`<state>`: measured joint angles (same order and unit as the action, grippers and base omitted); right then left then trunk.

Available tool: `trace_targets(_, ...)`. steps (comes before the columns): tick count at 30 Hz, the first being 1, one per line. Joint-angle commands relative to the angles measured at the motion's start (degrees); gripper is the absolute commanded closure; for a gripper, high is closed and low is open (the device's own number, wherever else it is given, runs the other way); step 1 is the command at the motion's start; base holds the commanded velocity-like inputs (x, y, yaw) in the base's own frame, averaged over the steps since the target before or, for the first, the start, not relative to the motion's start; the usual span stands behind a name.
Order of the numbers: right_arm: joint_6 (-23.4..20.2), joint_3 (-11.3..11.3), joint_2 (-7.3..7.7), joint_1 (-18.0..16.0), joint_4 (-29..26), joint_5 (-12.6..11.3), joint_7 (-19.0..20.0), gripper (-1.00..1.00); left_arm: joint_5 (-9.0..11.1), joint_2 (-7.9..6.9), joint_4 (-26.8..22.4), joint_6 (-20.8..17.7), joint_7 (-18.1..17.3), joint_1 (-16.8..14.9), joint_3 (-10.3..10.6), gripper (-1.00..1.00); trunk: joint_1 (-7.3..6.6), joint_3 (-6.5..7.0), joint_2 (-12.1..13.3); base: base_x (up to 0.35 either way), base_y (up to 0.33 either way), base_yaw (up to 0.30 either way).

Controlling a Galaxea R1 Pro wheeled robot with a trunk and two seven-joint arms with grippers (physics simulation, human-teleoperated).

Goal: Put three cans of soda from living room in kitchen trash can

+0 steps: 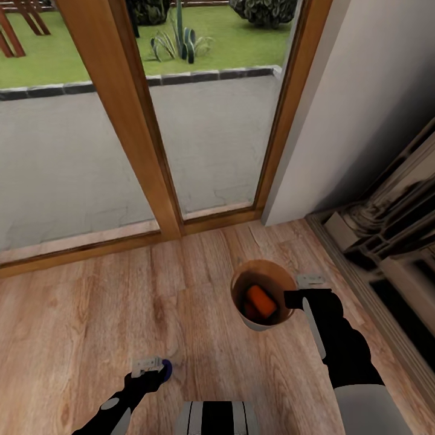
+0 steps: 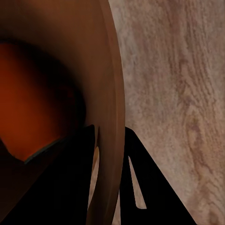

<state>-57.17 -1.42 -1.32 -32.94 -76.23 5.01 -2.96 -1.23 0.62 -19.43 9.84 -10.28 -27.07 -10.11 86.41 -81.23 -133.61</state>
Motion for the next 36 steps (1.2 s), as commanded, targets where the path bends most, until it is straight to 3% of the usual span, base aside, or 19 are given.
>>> trace_targets(1, 0.04, 0.01, 0.00, -0.01, -0.02, -0.71, 0.24, 1.00, 0.00, 0.00, 0.00, 0.00, 0.00, 0.00, 0.00, -1.00, 0.00, 0.00, 0.00, 0.000, 0.000, 0.000)
trace_targets(5, 0.04, 0.01, -0.01, -0.01, -0.01, -0.71, 0.24, 1.00, 0.00, 0.02, 0.00, 0.00, 0.00, -0.01, 0.00, -1.00, 0.00, 0.00, 0.00, 0.000, 0.000, 0.000)
trace_targets(17, 0.04, 0.01, 0.01, -0.01, 0.01, -0.71, 0.24, 1.00, 0.00, 0.00, 0.00, 0.00, 0.00, 0.00, 0.01, -1.00, 2.63, -2.15, -4.82, 0.000, 0.000, 0.000)
trace_targets(36, 0.04, 0.01, 0.01, -0.01, 0.00, -0.71, 0.24, 1.00, 0.00, 0.08, 0.01, 0.00, -0.03, 0.00, 0.09, -1.00, 3.07, -2.51, -5.62, 0.000, 0.000, 0.000)
